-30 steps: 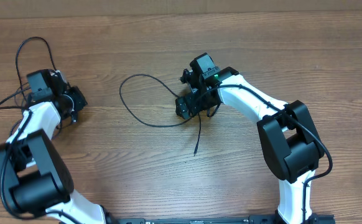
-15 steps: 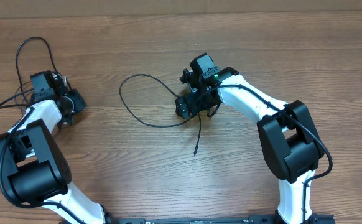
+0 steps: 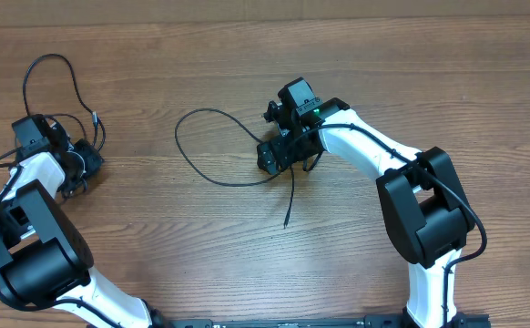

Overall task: Untangle cables
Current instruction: 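Move the left gripper right, away from the left cable pile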

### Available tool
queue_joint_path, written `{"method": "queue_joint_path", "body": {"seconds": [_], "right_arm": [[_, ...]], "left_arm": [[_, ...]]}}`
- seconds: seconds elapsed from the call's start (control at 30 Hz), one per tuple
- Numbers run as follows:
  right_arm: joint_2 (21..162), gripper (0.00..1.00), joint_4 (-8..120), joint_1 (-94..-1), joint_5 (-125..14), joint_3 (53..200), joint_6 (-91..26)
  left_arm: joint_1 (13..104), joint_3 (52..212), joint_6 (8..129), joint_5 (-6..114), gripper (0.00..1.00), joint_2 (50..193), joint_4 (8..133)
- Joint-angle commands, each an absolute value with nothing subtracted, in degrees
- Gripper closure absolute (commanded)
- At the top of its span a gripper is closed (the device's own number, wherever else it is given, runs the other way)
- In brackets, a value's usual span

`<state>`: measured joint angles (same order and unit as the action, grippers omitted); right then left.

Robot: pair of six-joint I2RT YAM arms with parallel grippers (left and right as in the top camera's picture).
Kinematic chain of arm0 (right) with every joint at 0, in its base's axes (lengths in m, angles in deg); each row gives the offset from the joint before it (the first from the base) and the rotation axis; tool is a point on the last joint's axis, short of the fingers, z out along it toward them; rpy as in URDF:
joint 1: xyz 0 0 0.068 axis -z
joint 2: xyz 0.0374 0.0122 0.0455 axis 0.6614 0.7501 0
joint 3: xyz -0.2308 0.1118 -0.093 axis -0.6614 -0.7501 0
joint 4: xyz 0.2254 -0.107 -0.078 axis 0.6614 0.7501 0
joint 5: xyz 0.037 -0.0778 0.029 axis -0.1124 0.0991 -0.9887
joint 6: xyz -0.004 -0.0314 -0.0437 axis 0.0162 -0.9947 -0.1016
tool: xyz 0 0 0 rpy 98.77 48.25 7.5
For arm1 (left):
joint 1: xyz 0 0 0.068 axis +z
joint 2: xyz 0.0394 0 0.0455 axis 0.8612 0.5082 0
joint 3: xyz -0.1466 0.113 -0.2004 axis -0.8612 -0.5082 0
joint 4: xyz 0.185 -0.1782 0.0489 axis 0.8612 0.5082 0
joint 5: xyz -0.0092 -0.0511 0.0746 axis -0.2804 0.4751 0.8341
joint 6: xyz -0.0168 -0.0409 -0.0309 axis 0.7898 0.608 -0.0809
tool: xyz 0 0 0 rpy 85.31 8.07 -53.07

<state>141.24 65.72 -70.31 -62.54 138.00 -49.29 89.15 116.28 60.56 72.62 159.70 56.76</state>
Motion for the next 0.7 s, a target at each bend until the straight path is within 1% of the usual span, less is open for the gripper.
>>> {"method": "queue_joint_path", "body": {"seconds": [0.0,0.1,0.23,0.4,0.67], "right_arm": [[141.5,0.0,65.42,-70.31,-63.06,137.37,-49.25],[141.48,0.0,65.42,-70.31,-63.04,137.37,-49.25],[141.48,0.0,65.4,-70.31,-63.06,137.37,-49.25],[141.5,0.0,65.42,-70.31,-63.06,137.37,-49.25],[141.48,0.0,65.42,-70.31,-63.06,137.37,-49.25]], "left_arm": [[89.04,115.72,60.69,61.17,0.96,162.13,56.85],[88.27,115.72,60.69,48.86,0.96,162.13,56.04],[86.92,115.72,60.26,38.65,0.96,162.13,55.14],[84.86,115.72,59.97,33.43,0.96,162.13,53.27],[80.03,115.72,59.36,33.6,0.96,162.13,50.95]]}}
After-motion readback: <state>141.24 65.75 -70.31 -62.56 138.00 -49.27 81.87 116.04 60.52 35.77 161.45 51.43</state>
